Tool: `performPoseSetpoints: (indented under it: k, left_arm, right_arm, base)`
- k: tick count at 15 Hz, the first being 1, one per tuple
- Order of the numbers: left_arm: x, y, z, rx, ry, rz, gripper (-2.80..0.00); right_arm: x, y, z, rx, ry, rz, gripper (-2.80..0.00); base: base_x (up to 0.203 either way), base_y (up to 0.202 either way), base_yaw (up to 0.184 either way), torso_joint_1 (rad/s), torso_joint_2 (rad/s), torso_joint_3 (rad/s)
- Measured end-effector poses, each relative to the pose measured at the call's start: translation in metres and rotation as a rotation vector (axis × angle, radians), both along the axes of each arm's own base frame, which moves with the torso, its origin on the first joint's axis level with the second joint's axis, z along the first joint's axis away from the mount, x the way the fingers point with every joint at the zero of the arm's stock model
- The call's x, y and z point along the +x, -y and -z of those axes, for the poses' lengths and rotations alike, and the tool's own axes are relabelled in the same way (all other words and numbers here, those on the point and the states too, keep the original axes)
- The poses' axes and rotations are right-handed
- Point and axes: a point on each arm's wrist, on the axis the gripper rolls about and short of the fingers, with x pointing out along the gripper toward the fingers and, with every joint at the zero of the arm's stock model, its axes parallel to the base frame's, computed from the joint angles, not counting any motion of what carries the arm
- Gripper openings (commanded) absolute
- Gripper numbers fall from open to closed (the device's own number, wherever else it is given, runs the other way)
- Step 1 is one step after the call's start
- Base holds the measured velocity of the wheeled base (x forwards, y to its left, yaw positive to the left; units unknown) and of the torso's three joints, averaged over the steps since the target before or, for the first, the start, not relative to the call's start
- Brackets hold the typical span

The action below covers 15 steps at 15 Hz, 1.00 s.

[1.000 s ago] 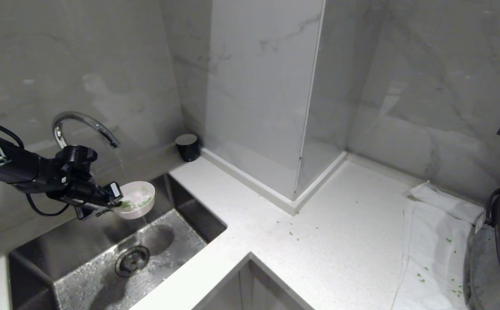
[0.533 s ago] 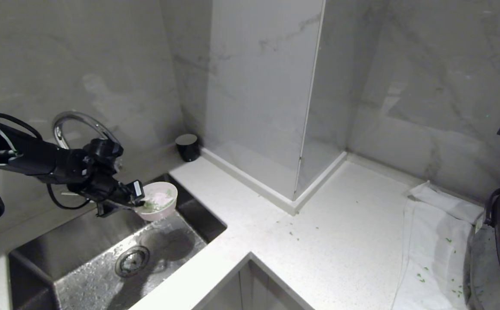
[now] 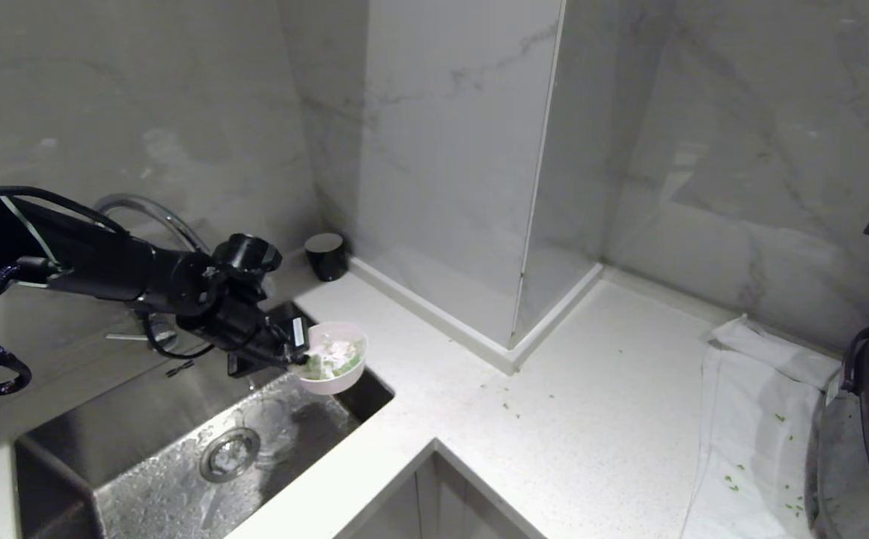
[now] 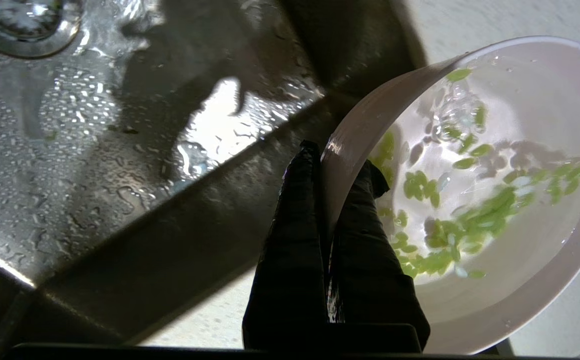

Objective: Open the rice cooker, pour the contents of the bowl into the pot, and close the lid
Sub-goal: Place the bowl on the table

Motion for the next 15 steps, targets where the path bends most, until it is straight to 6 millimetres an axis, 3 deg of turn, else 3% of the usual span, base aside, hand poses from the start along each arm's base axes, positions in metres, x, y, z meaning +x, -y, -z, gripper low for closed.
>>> performPoseSetpoints:
  k: [5, 11, 15]
  left_arm:
    - [0.000, 0.047, -0.006, -0.035, 0.017, 0.068, -2.80]
    - [0.009, 0.103, 0.009, -0.085, 0.000, 0.100, -2.80]
    - [0.001, 0.141, 0.024, -0.077, -0.048, 0.158, -2.80]
  right_arm:
    - [0.000, 0.000, 0.000, -0.001, 0.000, 0.000, -2.80]
    - [0.000, 0.000, 0.000, -0.001, 0.000, 0.000, -2.80]
    - [0.000, 0.000, 0.000, -0.001, 0.000, 0.000, -2.80]
  base:
    - [0.000, 0.000, 0.000, 0.000, 0.00, 0.000]
    - [0.000, 0.000, 0.000, 0.000, 0.00, 0.000]
    - [0.000, 0.000, 0.000, 0.000, 0.00, 0.000]
